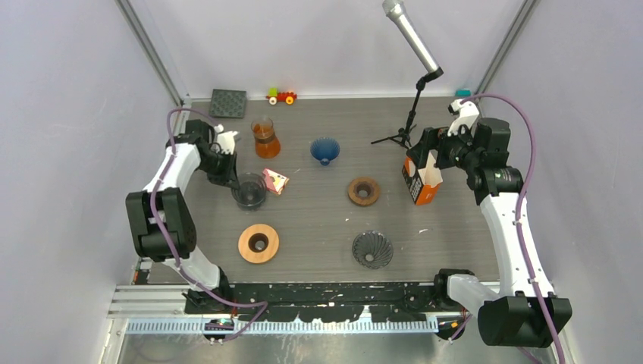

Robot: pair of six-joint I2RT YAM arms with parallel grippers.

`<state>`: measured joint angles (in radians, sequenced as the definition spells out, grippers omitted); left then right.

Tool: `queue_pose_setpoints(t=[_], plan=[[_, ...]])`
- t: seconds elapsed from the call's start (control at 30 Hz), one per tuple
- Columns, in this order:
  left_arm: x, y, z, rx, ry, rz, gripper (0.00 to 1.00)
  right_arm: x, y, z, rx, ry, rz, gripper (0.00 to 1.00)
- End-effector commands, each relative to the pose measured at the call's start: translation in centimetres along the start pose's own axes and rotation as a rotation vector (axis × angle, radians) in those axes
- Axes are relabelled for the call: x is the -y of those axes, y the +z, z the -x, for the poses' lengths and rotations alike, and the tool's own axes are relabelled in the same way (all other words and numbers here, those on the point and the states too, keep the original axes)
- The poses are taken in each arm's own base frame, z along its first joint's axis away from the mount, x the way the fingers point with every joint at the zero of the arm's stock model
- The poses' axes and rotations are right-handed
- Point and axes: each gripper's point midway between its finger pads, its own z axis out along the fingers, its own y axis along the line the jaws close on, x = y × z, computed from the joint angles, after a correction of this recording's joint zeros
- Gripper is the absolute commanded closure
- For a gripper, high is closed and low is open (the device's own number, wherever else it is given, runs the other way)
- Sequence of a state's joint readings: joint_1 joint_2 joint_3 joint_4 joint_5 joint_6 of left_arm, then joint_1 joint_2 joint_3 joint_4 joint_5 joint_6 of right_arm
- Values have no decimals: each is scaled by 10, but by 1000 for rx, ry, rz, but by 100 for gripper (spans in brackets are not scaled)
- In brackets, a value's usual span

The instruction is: Place the coffee filter in the dripper

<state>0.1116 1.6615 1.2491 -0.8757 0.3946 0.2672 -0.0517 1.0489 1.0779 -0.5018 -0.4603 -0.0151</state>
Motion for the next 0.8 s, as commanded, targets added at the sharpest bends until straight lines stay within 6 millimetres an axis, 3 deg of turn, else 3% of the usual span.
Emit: queue_pose_setpoints(t=[0.0, 0.23, 0.4, 0.6, 0.77], plan=[[40, -29, 7, 71, 23, -99, 100, -3, 4, 5, 20, -28, 28, 0], [127, -22, 5, 42, 252, -207, 100, -3, 5, 4, 14, -34, 31, 0], [174, -3, 20, 14, 357, -247, 100, 4, 4, 4, 11, -48, -10, 0], [217, 33, 18, -85, 401, -292, 100, 6, 2, 5, 6, -53, -25, 0], [227, 54, 12, -124, 403, -290, 100, 6, 2, 4, 5, -55, -22, 0]])
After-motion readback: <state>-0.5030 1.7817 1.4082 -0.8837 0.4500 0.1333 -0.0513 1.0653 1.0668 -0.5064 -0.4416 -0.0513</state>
